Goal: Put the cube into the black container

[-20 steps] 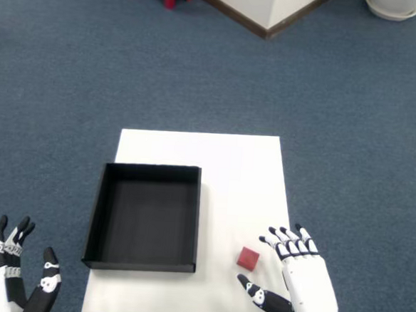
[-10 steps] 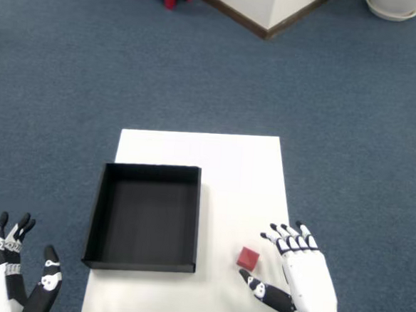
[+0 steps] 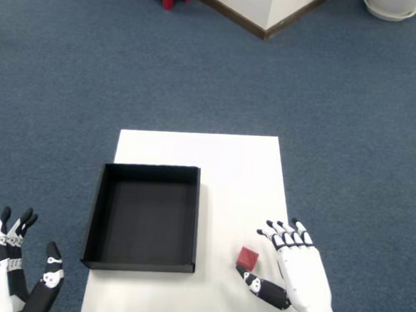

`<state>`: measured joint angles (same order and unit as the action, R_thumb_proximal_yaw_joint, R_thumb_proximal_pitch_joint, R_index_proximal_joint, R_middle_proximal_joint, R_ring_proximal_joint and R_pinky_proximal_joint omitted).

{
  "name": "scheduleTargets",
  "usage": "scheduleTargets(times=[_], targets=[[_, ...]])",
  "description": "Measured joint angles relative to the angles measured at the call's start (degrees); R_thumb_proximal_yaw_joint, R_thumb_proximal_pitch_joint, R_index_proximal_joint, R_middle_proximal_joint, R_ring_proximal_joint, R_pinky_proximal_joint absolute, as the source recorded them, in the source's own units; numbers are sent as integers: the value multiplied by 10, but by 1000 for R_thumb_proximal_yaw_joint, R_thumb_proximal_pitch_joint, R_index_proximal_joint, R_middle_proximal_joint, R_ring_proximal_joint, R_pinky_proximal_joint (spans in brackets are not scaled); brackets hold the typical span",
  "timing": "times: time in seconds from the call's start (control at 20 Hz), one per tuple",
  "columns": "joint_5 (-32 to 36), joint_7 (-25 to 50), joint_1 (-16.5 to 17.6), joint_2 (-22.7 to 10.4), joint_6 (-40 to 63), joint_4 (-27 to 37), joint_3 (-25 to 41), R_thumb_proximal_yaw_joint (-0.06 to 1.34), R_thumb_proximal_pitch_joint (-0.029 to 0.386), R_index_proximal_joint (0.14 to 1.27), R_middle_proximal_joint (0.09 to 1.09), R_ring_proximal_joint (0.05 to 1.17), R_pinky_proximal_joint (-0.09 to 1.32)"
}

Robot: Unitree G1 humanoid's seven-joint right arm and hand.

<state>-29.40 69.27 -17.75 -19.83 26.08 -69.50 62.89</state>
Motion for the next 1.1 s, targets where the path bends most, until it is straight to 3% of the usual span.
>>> scheduleTargets(times=[0.5, 1.1], targets=[[2, -64, -15, 51, 4, -105, -3, 468, -13, 457, 287, 307, 103], [23, -114, -20, 65, 4, -134, -17, 450, -13, 466, 298, 317, 117]])
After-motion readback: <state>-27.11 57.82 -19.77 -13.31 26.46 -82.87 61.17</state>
